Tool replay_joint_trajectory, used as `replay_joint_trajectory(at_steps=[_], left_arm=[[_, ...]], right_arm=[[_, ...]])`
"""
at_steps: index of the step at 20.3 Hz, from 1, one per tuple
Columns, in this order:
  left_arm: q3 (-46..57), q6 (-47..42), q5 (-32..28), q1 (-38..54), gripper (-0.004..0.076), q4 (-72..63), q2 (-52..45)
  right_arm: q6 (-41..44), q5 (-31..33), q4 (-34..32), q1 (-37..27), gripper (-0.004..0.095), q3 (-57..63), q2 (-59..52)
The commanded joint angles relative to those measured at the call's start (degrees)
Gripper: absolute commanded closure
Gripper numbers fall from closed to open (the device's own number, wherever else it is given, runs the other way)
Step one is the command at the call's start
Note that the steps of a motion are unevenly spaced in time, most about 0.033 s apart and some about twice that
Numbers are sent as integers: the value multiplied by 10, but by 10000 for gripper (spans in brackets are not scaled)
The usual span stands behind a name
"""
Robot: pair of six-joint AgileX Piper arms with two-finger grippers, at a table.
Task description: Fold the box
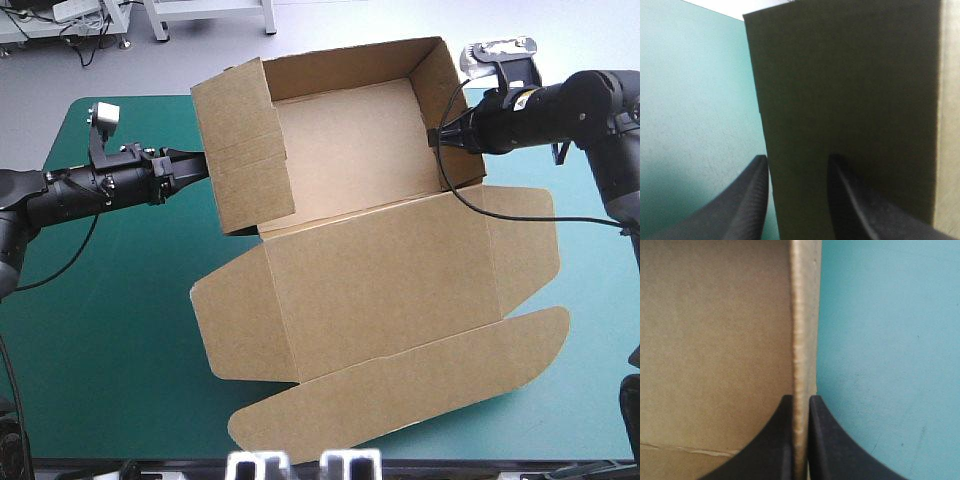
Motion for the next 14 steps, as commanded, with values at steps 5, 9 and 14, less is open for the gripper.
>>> replay_joint_trajectory(at_steps=[5, 9, 14], left_arm=[[-17, 6, 47, -22, 447, -56, -40], [-17, 9, 47, -42, 440, -66, -46], [-17, 40, 44, -81, 309, -79, -46]], right_arm=[[-1, -46, 8, -1, 925, -18, -21], [-1, -49, 4, -1, 924, -18, -21], [-1, -45, 6, -1, 924, -18, -21]])
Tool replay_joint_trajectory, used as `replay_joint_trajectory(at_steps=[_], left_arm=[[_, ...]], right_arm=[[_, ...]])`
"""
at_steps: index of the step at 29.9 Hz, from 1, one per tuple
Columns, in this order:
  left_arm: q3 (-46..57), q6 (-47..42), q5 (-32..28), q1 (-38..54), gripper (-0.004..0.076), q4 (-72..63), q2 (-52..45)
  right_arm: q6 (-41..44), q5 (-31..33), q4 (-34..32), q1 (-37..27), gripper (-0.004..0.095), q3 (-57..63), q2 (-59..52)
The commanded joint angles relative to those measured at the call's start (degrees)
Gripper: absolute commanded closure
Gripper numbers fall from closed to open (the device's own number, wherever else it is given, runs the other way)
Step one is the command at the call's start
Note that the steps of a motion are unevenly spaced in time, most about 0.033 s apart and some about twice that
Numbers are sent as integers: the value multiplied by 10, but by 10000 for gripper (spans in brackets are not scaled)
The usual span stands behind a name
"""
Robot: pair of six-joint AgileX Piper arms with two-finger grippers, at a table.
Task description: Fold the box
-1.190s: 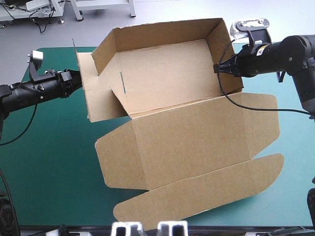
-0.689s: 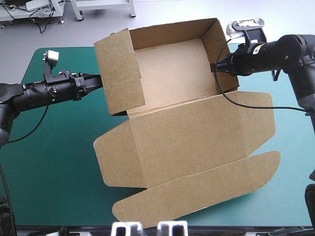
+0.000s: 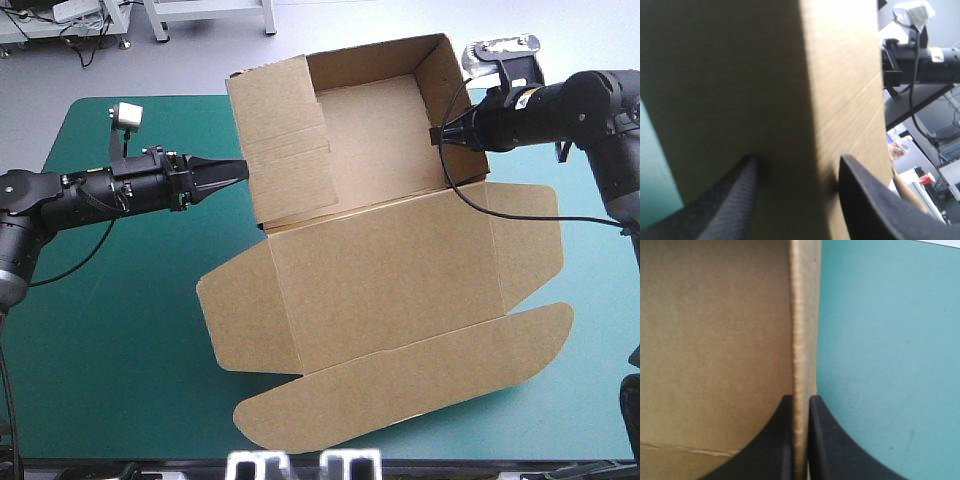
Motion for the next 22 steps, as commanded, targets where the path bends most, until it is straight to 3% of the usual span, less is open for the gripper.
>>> replay_joint_trajectory(at_steps=[1, 8, 15, 22], left_arm=[[-17, 9, 33, -18, 300, -54, -18], [-17, 9, 12, -18, 299, -44, -18], [-17, 7, -48, -18, 300, -32, -18], [-17, -38, -116, -18, 301, 78, -18]], right_arm=[[0, -32, 22, -1, 924, -18, -21], [0, -29, 17, 3, 918, -18, -21], [61, -48, -115, 93, 919, -18, -21], [101, -55, -146, 150, 919, -18, -21]])
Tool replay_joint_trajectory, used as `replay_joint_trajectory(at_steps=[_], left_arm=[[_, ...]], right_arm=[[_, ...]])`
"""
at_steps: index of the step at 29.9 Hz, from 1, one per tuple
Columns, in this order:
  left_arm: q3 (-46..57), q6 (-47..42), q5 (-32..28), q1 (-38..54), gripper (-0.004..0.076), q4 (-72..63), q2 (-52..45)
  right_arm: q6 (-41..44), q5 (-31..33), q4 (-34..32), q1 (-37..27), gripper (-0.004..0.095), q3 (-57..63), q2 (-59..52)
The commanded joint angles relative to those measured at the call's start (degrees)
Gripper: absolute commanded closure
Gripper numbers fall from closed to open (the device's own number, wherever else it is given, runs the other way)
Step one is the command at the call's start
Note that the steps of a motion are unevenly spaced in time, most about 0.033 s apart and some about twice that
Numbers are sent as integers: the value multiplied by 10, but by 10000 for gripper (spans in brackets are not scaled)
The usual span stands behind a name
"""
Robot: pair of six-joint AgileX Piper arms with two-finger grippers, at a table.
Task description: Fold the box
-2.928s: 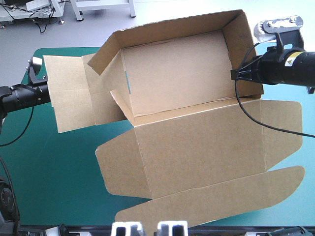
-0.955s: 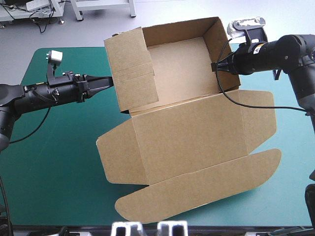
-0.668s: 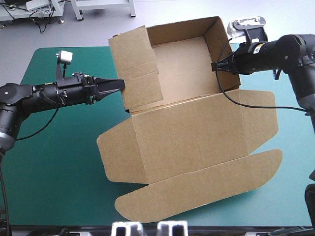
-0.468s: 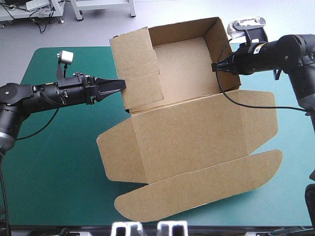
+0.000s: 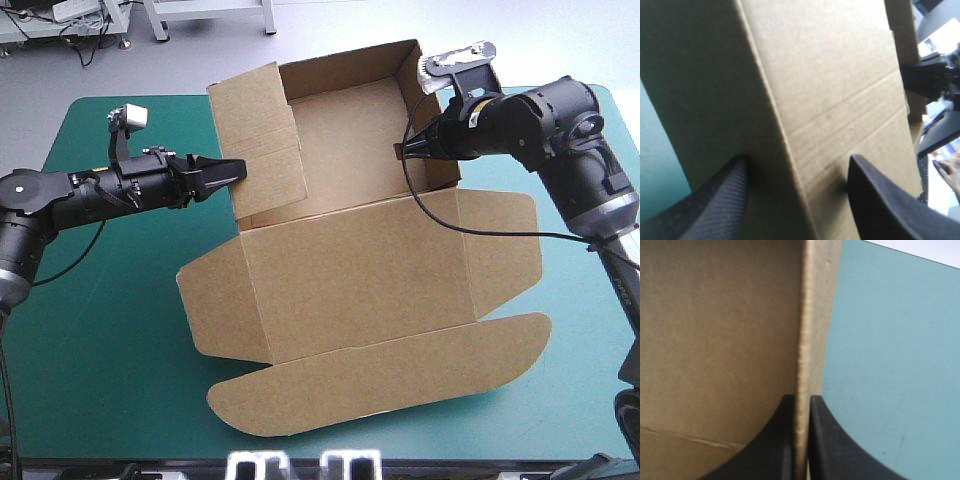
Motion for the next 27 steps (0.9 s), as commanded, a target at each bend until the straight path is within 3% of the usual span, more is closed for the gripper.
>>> replay_joint_trajectory(at_steps=[1, 11, 14, 19, 27], left_arm=[[-17, -31, -36, -5, 301, 12, -18], [-17, -61, -95, -5, 309, 97, -8], [-17, -83, -80, -5, 391, 110, 3], [-17, -93, -68, -5, 733, 142, 9], [-25, -112, -59, -5, 733, 177, -35]], right_arm=[[9, -34, 13, 25, 919, -18, -22], [59, -29, 15, 89, 919, -18, -22], [75, -31, 20, 99, 919, -18, -22], [79, -28, 49, 99, 921, -18, -22], [99, 45, 24, 98, 921, -18, -22]])
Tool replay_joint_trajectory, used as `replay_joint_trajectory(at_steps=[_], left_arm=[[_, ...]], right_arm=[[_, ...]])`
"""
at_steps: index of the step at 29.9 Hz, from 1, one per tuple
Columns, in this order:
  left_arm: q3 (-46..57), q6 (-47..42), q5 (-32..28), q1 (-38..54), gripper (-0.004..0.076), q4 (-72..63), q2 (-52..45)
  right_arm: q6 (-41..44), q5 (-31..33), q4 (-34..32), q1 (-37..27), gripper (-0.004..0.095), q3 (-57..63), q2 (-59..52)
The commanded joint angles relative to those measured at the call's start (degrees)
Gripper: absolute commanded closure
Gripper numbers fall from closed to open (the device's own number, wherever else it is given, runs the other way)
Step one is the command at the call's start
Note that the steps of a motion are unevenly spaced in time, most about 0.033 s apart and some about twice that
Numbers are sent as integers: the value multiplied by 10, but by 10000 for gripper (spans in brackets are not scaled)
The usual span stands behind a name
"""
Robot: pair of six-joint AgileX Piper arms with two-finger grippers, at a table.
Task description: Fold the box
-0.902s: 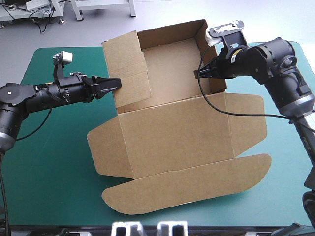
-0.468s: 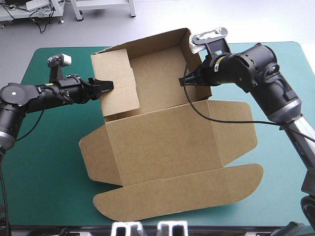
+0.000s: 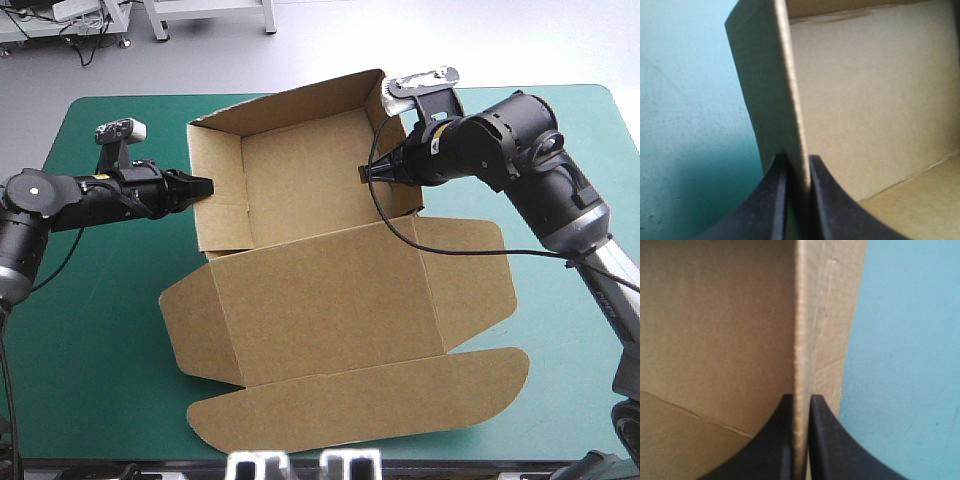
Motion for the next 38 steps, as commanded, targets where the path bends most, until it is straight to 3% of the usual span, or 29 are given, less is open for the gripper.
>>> replay_joint_trajectory(at_steps=[1, 5, 13, 17, 21, 25, 34, 38], left_arm=[[-30, -16, 10, -8, 733, -9, -45], [-49, -73, 12, -41, 733, 93, -50], [-51, -135, -15, -125, 733, 209, -5], [-51, -161, -34, -145, 733, 233, 38], [-51, -190, -49, -151, 733, 260, 90], [-51, -190, -51, -151, 733, 261, 145], [-53, -185, -29, -151, 732, 256, 211], [-66, -183, 3, -151, 680, 261, 218]], right_arm=[[1, 7, 38, 7, 921, -17, -23], [27, 8, 12, 7, 921, 9, -17], [56, -65, 22, 6, 921, 114, 30], [56, -110, 52, 0, 921, 123, 74], [28, -149, 122, -27, 921, 123, 116], [-7, -160, 162, -53, 921, 122, 139], [-62, -176, 126, -61, 903, 122, 143], [-81, -161, 92, -61, 761, 114, 143]])
